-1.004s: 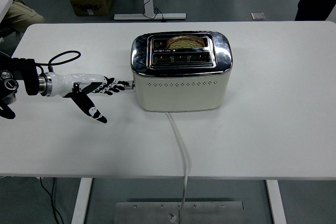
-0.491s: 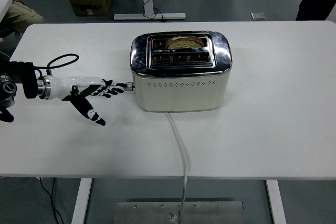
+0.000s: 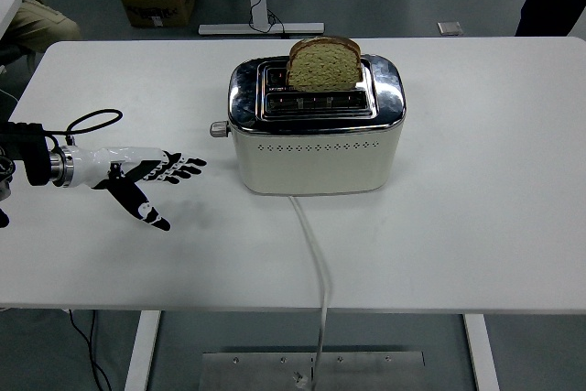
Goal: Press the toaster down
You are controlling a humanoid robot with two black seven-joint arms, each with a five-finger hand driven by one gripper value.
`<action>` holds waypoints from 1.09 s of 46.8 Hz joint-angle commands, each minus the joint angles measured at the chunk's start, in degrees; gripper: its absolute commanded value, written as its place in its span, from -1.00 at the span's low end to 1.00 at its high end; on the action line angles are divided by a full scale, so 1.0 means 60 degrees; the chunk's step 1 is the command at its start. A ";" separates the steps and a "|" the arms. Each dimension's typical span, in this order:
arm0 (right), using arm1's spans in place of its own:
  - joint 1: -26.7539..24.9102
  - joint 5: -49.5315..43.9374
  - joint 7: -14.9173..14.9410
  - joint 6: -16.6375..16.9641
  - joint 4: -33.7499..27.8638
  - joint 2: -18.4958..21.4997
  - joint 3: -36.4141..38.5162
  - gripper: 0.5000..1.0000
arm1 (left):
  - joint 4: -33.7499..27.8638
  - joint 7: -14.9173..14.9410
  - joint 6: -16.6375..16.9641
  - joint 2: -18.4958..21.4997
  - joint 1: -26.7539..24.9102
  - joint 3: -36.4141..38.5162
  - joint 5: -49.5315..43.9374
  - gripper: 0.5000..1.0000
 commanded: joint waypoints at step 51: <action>0.0247 -0.0014 0.0043 -0.0012 0.0030 0.0000 0.0012 0.99 | 0.3366 -0.0335 0.1703 -0.1454 -0.2011 -0.0141 -0.9495 1.00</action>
